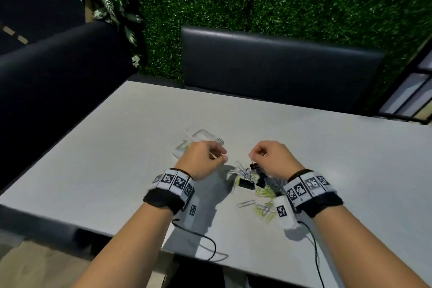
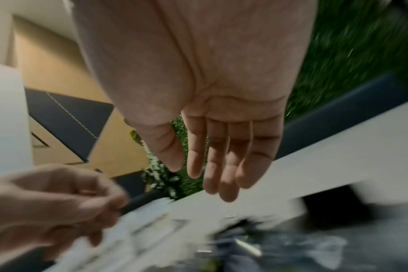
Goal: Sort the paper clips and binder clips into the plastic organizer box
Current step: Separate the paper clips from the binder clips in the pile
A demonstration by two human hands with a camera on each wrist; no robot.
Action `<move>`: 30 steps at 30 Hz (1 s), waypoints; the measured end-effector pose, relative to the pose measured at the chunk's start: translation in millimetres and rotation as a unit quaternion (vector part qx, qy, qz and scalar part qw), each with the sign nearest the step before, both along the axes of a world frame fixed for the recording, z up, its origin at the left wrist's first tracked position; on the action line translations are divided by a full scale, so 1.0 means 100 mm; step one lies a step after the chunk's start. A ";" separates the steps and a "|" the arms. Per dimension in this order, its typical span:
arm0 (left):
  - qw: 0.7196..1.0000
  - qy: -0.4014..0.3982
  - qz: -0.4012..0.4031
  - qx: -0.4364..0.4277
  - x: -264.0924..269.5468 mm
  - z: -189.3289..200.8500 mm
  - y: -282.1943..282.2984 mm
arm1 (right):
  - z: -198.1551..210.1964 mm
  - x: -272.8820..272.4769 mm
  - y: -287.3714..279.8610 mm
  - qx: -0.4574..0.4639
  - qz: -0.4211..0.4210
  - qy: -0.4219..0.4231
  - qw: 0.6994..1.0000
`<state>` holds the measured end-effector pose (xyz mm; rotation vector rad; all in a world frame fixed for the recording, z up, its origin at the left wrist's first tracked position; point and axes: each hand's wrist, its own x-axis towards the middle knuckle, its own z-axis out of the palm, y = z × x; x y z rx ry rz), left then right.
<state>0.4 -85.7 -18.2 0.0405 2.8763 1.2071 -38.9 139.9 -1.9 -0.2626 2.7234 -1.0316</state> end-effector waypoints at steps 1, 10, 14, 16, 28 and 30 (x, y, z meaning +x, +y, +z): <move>0.999 -0.015 -0.038 -0.021 0.03 -0.03 0.12 | -0.01 0.06 0.20 0.030 -0.006 0.001 1.000; 0.969 -0.032 -0.139 -0.202 0.03 -0.27 0.75 | -0.24 0.49 0.79 0.177 0.054 -0.036 0.982; 0.964 -0.034 -0.137 -0.227 0.00 -0.29 0.85 | -0.41 0.55 0.69 0.207 0.061 0.003 0.976; 0.960 -0.034 -0.142 -0.238 0.01 -0.29 0.88 | -0.47 0.57 0.66 0.200 0.054 0.006 0.978; 0.962 -0.041 -0.146 -0.228 0.04 -0.26 0.86 | -0.28 0.57 1.02 0.099 -0.080 -0.005 0.992; 0.965 -0.043 -0.143 -0.217 0.05 -0.24 0.83 | -0.33 0.51 1.13 0.119 -0.114 -0.009 0.986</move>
